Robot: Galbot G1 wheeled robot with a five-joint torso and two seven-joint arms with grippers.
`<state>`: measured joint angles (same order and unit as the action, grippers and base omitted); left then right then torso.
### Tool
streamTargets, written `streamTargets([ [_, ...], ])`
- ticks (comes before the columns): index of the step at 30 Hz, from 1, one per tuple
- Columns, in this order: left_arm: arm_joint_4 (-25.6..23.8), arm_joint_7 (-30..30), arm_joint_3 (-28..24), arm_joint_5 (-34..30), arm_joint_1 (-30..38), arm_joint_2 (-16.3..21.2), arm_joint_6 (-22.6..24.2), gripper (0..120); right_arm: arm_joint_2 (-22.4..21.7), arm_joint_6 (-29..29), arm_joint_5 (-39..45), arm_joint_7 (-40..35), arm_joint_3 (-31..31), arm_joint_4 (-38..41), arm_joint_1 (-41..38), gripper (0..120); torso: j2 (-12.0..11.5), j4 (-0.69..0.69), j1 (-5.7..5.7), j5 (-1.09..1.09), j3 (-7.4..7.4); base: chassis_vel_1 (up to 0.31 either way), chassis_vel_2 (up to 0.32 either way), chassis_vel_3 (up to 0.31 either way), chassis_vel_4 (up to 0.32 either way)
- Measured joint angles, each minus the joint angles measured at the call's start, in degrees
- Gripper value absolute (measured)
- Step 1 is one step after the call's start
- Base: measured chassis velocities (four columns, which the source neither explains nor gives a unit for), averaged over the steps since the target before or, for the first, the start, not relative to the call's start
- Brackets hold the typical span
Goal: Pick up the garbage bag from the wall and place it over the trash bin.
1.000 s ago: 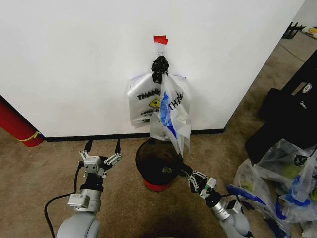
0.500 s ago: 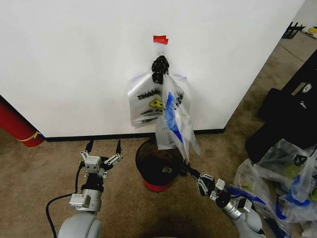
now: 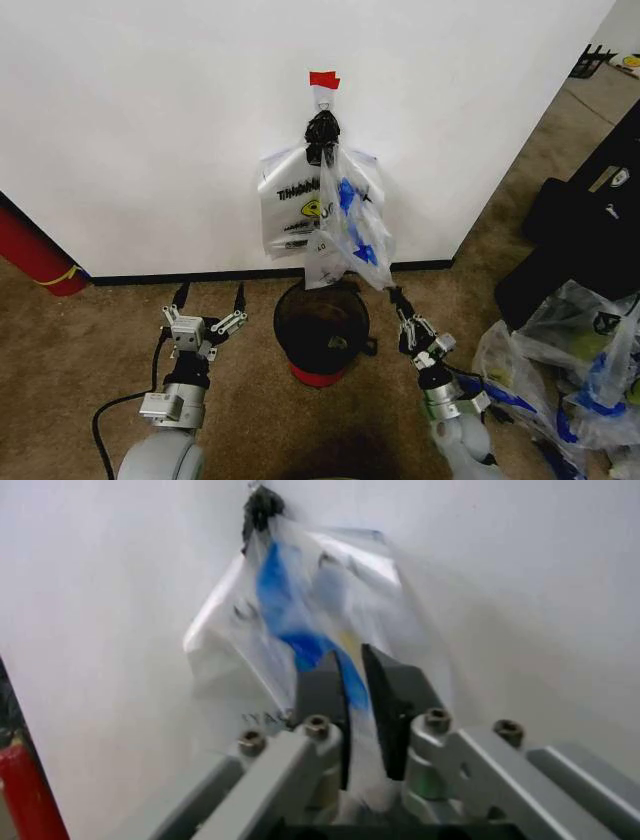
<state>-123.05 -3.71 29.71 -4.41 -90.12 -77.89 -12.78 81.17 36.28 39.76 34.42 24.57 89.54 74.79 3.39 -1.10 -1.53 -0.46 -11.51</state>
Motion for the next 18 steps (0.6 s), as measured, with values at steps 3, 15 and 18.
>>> streamTargets([
  [3,-0.1,0.0,0.0,0.0,-0.1,0.0,-0.1,100,0.1,0.0,-1.6,0.3,0.3,0.7,0.2,19,0.0,0.00,0.00,0.01,0.00,0.000,0.000,0.000,0.000],
  [15,0.6,-0.1,-0.2,-0.2,0.9,0.7,0.0,100,-0.6,1.3,-7.8,0.9,3.3,3.0,0.5,63,0.0,0.00,0.00,0.00,0.00,0.000,0.000,0.000,0.000],
  [18,0.4,-0.1,-0.2,-0.2,1.2,0.8,0.3,100,-0.2,1.8,-10.3,-0.4,3.8,3.7,0.1,71,0.0,0.00,0.00,0.00,0.00,0.000,0.000,0.000,0.000],
])
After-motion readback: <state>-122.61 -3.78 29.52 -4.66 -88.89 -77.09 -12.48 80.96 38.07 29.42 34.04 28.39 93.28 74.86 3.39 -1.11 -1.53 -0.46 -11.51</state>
